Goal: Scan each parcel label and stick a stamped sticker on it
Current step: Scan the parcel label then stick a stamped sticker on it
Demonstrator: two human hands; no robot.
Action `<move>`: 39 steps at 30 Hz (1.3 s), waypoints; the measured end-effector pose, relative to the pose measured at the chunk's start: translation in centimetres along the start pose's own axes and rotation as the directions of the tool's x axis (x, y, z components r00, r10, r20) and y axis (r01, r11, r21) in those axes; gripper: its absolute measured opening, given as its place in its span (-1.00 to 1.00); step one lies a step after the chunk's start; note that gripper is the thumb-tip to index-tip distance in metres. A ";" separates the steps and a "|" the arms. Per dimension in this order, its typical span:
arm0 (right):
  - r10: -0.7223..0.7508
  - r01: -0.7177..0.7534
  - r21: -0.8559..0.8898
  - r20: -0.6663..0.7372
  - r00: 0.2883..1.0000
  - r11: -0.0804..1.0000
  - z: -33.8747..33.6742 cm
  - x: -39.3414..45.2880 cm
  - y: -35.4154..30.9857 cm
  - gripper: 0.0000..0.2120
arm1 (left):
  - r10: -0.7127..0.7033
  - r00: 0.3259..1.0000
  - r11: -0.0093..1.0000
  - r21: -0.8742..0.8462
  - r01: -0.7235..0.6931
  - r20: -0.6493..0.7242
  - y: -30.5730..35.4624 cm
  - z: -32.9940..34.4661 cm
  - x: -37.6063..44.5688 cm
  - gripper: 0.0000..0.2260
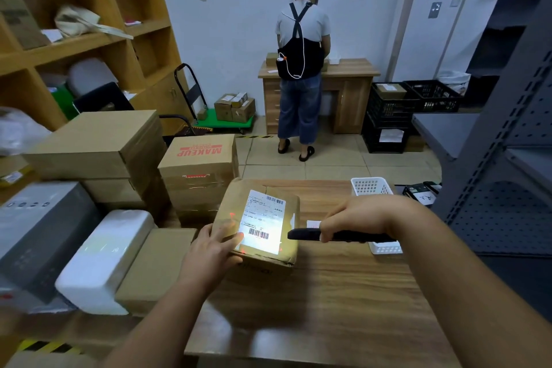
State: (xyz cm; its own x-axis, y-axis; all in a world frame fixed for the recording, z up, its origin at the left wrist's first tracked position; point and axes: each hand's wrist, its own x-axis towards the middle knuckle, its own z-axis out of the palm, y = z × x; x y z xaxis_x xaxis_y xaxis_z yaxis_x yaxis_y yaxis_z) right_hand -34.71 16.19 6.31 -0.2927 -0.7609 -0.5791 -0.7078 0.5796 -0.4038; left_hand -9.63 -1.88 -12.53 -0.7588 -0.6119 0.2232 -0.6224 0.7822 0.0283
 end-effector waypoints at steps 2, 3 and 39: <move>-0.003 0.003 -0.001 -0.007 1.000 1.000 -0.1 0.1 0.1 -0.37 | -0.002 1.000 1.000 0.003 0.002 -0.005 0.1 0.0 -0.1 -0.47; -0.005 0.005 -0.004 -0.011 1.000 1.000 -0.1 0.1 0.0 -0.37 | -0.004 1.000 1.000 -0.002 0.004 -0.006 0.1 0.1 -0.1 -0.47; -0.088 0.128 0.099 -0.333 0.939 0.987 6.9 8.1 4.5 -0.36 | -0.220 0.961 0.906 -0.331 0.265 0.168 -1.1 2.4 0.9 -0.56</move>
State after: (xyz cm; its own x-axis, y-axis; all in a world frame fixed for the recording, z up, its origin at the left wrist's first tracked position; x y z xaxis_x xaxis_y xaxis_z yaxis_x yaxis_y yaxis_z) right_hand -35.83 14.66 -5.09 -0.4269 -0.8624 -0.2722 -0.6719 0.5039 -0.5428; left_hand -10.08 -3.61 -14.65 -0.6248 -0.7795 0.0444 -0.7012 0.5852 0.4072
